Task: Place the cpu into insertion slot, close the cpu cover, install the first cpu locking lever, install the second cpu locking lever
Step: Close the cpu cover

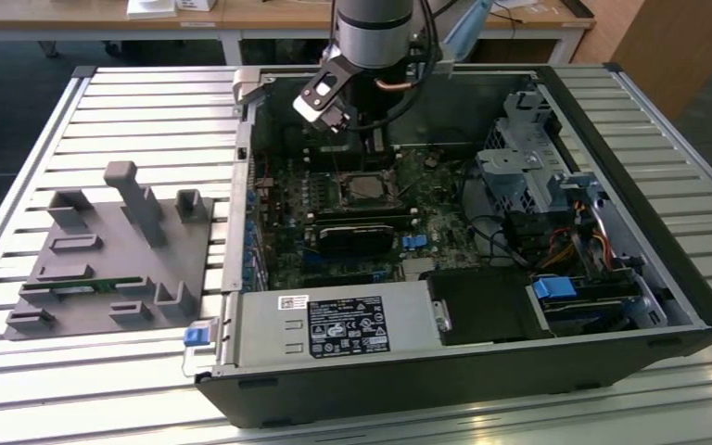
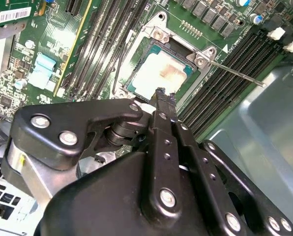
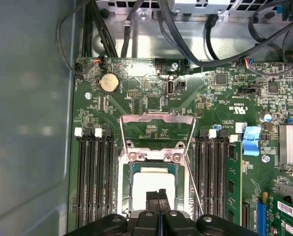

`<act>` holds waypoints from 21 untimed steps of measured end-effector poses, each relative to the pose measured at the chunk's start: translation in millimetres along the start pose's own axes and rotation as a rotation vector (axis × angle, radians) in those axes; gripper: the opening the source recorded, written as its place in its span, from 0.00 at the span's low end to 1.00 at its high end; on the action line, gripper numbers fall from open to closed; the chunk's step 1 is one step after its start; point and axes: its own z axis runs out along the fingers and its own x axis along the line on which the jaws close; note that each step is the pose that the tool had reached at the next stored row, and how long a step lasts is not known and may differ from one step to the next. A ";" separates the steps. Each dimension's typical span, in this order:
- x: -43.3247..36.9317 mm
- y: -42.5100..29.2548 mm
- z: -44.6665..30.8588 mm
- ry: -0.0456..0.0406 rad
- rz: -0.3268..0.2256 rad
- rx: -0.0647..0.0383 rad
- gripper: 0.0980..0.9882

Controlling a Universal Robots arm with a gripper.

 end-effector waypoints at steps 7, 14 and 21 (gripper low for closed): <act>0.2 0.6 -9.1 0.0012 0.000 0.000 0.01; 0.2 1.0 -15.8 0.0217 0.001 0.003 0.01; -3.3 2.8 -14.2 0.0562 0.004 0.020 0.01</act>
